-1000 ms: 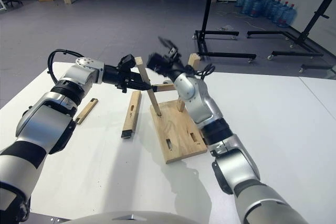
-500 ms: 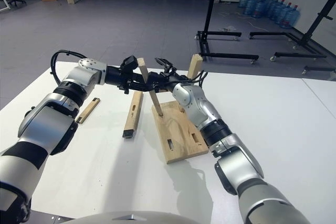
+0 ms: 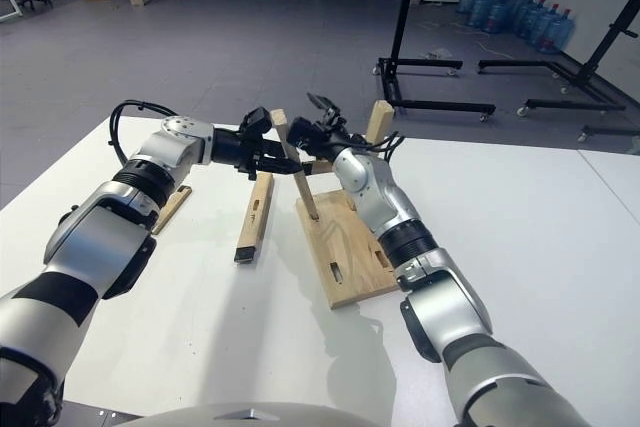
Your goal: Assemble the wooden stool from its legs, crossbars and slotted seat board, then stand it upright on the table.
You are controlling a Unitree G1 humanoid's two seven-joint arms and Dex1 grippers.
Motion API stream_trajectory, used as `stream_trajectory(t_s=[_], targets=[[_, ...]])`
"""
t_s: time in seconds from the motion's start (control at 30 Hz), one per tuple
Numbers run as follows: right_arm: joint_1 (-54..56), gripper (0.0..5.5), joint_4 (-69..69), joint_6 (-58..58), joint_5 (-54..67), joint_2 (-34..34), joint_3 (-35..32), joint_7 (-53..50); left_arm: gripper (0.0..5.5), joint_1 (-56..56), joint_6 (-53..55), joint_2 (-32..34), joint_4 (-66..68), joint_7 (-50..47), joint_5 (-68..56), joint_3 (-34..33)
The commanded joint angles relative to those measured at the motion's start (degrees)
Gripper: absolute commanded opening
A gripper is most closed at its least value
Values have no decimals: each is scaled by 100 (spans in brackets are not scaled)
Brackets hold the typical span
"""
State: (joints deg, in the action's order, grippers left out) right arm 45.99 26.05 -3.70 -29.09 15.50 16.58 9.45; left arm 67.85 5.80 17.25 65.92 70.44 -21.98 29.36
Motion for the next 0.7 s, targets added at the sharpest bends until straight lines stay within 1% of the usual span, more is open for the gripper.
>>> stream_trajectory(t_s=[0.03, 0.1, 0.23, 0.27, 0.3, 0.33, 0.37, 0.43, 0.47, 0.5, 0.53, 0.6, 0.67, 0.7], targets=[[888, 357, -878, 580, 779, -142, -1028, -254, 201, -2701, 836, -1135, 833, -92, 2712, 2366], [1168, 357, -1030, 541, 882, -50, -1173, -231, 201, -2753, 780, -1072, 831, -100, 2743, 2428], [1836, 357, -1461, 586, 818, 388, -1562, -409, 201, -2801, 749, -971, 841, -87, 2742, 2502], [1835, 357, -1607, 621, 723, 451, -1561, -412, 201, -2816, 753, -948, 843, -85, 2746, 2512], [1552, 357, -1792, 694, 651, 428, -1468, -311, 201, -2829, 755, -929, 841, -78, 2755, 2528], [1110, 357, -1955, 777, 577, 365, -1291, -163, 201, -2842, 752, -914, 832, -66, 2763, 2543], [376, 357, -1980, 869, 448, 302, -933, 51, 201, -2856, 752, -905, 817, -46, 2769, 2561], [-1457, 357, -1049, 908, 7, 338, 347, 721, 201, -2889, 755, -901, 786, 2, 2768, 2592], [-2286, 357, -167, 976, -219, 365, 1015, 1232, 201, -2907, 757, -906, 768, 43, 2779, 2626], [-2855, 357, 399, 998, -413, 446, 1526, 1649, 201, -2915, 752, -911, 749, 92, 2798, 2668], [-3189, 357, 629, 1151, -492, 502, 1778, 1938, 201, -2929, 740, -912, 733, 134, 2819, 2708], [-3311, 357, 433, 1384, -532, 655, 1890, 2274, 201, -2955, 736, -904, 716, 186, 2827, 2745], [-3086, 357, 383, 1298, -611, 737, 1881, 2221, 201, -2964, 739, -883, 708, 195, 2802, 2758], [-2988, 357, 485, 1190, -627, 661, 1868, 2042, 201, -2953, 736, -885, 705, 194, 2789, 2758]])
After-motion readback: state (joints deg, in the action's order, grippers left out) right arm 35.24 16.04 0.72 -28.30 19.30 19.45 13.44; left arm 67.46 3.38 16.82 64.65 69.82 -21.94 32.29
